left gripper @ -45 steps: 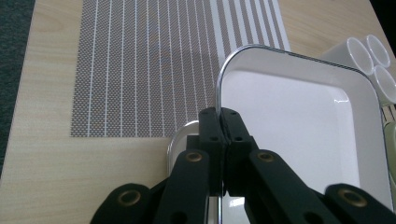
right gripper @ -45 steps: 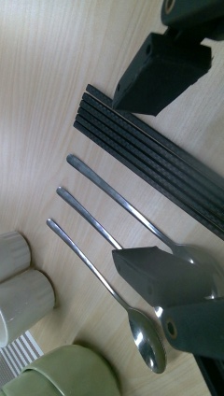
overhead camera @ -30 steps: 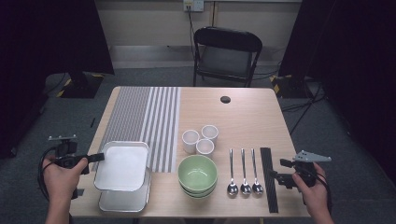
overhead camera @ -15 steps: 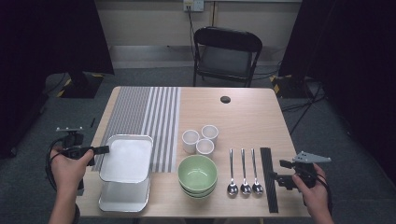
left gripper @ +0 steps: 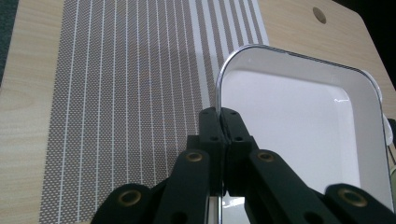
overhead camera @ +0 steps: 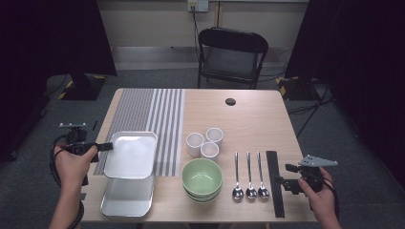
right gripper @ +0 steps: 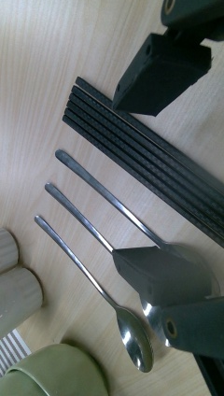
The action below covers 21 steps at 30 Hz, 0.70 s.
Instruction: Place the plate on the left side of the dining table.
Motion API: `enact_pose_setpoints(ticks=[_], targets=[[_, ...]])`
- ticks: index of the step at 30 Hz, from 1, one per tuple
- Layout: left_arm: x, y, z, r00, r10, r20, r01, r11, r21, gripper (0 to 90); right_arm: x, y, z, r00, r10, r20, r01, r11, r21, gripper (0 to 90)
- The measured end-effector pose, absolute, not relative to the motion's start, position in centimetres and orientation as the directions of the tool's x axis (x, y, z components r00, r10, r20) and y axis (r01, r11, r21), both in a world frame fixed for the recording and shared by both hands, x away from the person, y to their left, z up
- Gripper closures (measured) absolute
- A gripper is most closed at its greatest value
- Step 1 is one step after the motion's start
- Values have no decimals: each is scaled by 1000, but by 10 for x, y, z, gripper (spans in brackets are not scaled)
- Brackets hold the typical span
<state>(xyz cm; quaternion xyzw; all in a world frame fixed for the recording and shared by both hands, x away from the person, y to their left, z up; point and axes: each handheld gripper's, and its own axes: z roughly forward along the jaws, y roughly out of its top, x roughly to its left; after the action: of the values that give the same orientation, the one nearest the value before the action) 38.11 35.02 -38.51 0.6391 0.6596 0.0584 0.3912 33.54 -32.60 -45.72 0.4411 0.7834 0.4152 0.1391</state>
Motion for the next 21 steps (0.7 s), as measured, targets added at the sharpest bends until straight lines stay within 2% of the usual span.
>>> enact_pose_setpoints(ticks=[21], targets=[[402,344,-386,106,892,-440,819,172,547,893,336,-325,-458,-574,805,150,576,267,772,229]])
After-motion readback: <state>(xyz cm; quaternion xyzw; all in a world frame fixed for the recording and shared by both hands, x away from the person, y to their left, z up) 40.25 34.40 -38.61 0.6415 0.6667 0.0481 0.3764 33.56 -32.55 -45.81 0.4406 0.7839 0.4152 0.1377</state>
